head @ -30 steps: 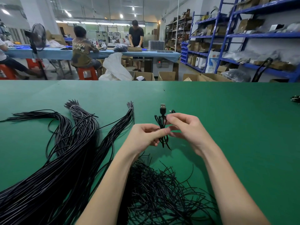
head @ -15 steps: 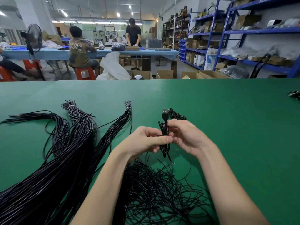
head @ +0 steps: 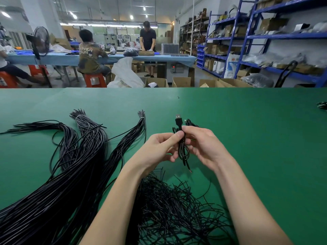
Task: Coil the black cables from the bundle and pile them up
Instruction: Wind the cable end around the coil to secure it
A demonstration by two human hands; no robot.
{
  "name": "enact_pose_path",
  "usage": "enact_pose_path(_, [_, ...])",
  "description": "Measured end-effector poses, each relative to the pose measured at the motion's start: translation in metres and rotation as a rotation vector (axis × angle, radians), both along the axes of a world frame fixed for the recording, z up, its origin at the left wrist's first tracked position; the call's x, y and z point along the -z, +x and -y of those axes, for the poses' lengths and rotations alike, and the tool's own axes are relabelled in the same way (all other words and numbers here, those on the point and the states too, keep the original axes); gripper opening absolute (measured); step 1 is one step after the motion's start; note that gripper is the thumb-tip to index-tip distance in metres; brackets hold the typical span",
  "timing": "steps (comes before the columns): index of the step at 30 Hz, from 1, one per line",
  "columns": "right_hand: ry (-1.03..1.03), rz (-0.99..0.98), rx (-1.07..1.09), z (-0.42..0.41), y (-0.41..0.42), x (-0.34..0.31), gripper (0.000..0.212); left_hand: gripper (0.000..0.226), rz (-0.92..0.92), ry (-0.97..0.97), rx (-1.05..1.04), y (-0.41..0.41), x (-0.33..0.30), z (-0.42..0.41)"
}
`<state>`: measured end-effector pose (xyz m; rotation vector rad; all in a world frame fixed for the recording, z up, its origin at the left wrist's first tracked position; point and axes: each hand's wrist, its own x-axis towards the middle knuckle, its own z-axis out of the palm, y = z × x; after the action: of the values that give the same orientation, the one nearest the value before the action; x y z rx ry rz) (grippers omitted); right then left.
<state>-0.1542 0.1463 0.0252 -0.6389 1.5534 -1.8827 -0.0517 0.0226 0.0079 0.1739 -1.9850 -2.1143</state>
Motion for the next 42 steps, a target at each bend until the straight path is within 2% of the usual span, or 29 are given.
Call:
enact_pose_path(3, [0.059, -0.078, -0.009, -0.005, -0.003, -0.001, 0.025, 0.051, -0.003, -0.041, 0.019, 0.001, 0.002, -0.001])
enact_pose_path(6, [0.048, -0.069, -0.034, -0.005, -0.001, -0.001, 0.021, 0.043, -0.017, -0.026, 0.028, 0.001, 0.005, 0.000])
enact_pose_path(12, [-0.101, 0.234, 0.018, 0.011, 0.008, 0.003, 0.028, 0.036, -0.080, 0.051, -0.021, 0.000, 0.008, 0.005])
enact_pose_path(17, [-0.161, 0.352, -0.007, 0.017, 0.013, 0.006, 0.044, 0.019, -0.093, 0.043, -0.036, 0.002, 0.006, 0.005])
enact_pose_path(21, [-0.197, 0.442, -0.027, 0.022, 0.016, 0.008, 0.027, 0.017, -0.101, 0.026, -0.050, 0.003, 0.005, 0.004])
enact_pose_path(24, [-0.202, 0.475, -0.007, 0.026, 0.015, 0.014, 0.028, 0.019, -0.107, 0.016, -0.063, 0.002, 0.006, 0.004])
enact_pose_path(30, [-0.030, 0.156, 0.103, 0.013, 0.002, 0.014, 0.012, 0.027, -0.042, -0.183, -0.208, -0.007, 0.019, 0.004])
enact_pose_path(33, [0.066, -0.011, 0.130, 0.006, -0.004, 0.015, 0.010, 0.033, 0.022, -0.246, -0.209, -0.011, 0.022, 0.006])
enact_pose_path(36, [0.070, -0.093, 0.129, 0.005, -0.002, 0.018, 0.008, 0.033, 0.032, -0.181, -0.206, -0.011, 0.020, 0.009])
enact_pose_path(42, [0.061, -0.160, 0.178, 0.006, -0.007, 0.024, 0.010, 0.013, 0.047, 0.063, -0.181, -0.009, 0.017, 0.010])
